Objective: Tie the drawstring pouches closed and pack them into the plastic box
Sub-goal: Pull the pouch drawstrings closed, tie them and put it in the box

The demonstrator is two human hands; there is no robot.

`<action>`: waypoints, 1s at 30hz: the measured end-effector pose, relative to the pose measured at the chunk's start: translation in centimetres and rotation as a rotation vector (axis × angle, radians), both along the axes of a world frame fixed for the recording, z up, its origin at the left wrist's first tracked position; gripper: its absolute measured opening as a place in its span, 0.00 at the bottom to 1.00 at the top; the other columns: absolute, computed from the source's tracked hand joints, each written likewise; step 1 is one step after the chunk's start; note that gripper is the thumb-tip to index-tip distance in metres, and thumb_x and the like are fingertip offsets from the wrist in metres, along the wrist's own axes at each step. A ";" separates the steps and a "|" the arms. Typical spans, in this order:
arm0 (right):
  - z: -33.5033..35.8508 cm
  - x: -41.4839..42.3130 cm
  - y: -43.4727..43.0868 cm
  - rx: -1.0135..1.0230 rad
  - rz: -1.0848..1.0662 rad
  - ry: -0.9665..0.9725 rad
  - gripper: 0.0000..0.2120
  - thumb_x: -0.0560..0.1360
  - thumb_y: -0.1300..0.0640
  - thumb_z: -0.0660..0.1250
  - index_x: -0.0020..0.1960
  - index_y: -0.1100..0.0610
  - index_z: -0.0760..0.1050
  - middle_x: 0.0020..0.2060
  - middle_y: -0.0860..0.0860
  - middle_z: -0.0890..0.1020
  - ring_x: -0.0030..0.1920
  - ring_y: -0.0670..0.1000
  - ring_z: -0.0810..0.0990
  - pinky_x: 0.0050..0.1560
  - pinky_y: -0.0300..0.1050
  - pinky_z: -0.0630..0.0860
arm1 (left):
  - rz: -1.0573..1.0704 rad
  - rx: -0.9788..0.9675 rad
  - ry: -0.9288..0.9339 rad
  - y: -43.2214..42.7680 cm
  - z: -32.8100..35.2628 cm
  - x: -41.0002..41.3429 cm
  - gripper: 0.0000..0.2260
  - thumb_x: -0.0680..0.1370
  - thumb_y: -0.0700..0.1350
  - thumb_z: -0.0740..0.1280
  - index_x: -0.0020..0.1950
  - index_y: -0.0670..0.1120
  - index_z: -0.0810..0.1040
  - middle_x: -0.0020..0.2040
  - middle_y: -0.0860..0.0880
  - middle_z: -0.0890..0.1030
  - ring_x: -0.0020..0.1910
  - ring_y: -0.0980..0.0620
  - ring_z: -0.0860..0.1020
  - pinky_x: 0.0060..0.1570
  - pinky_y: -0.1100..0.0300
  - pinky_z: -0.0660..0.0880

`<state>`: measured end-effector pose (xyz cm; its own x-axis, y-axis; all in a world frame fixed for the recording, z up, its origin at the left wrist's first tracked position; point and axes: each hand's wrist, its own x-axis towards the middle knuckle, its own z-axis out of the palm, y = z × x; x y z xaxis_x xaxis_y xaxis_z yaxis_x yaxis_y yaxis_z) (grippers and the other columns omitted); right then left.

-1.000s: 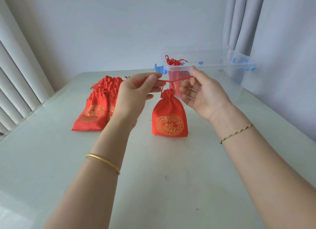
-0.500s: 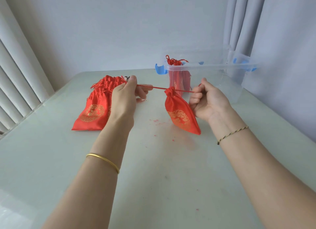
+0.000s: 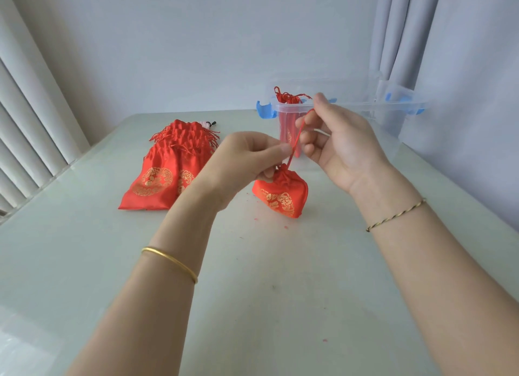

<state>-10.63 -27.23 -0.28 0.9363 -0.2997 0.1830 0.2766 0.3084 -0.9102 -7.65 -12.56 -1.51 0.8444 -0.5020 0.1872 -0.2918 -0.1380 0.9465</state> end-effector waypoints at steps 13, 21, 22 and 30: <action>-0.5 -0.3 0.8 -0.477 0.022 0.159 0.06 0.78 0.62 0.55 0.48 0.60 0.71 0.31 0.51 0.78 0.21 0.47 0.71 0.22 0.37 0.63 | -0.009 -0.058 0.043 0.0 0.1 0.0 0.07 0.77 0.40 0.65 0.40 0.41 0.80 0.31 0.50 0.76 0.27 0.56 0.71 0.35 0.63 0.73; -0.5 -0.3 0.5 -0.572 0.051 0.138 0.08 0.74 0.69 0.59 0.44 0.57 0.70 0.35 0.55 0.77 0.23 0.46 0.74 0.23 0.37 0.67 | -0.011 -0.142 0.104 0.0 0.1 0.0 0.09 0.79 0.39 0.61 0.42 0.42 0.79 0.33 0.49 0.76 0.27 0.57 0.71 0.32 0.67 0.73; -0.5 -0.3 0.4 -0.571 0.055 0.130 0.08 0.74 0.69 0.59 0.43 0.57 0.70 0.33 0.55 0.77 0.24 0.46 0.74 0.24 0.37 0.67 | -0.003 -0.154 0.110 0.0 0.1 0.1 0.09 0.79 0.39 0.61 0.42 0.42 0.78 0.32 0.49 0.75 0.27 0.57 0.71 0.31 0.67 0.73; -0.9 -0.3 1.0 -0.754 0.017 -0.062 0.10 0.68 0.65 0.73 0.39 0.55 0.73 0.36 0.57 0.75 0.34 0.48 0.72 0.36 0.38 0.72 | 0.200 -0.189 0.091 -0.2 0.2 0.0 0.08 0.78 0.38 0.63 0.39 0.43 0.75 0.28 0.49 0.76 0.22 0.59 0.73 0.27 0.66 0.75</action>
<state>-10.95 -26.26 -1.21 0.9209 -0.0582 0.3854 0.3351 -0.3871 -0.8590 -7.69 -12.76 -1.35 0.9406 -0.2877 0.1803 -0.1890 -0.0026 0.9820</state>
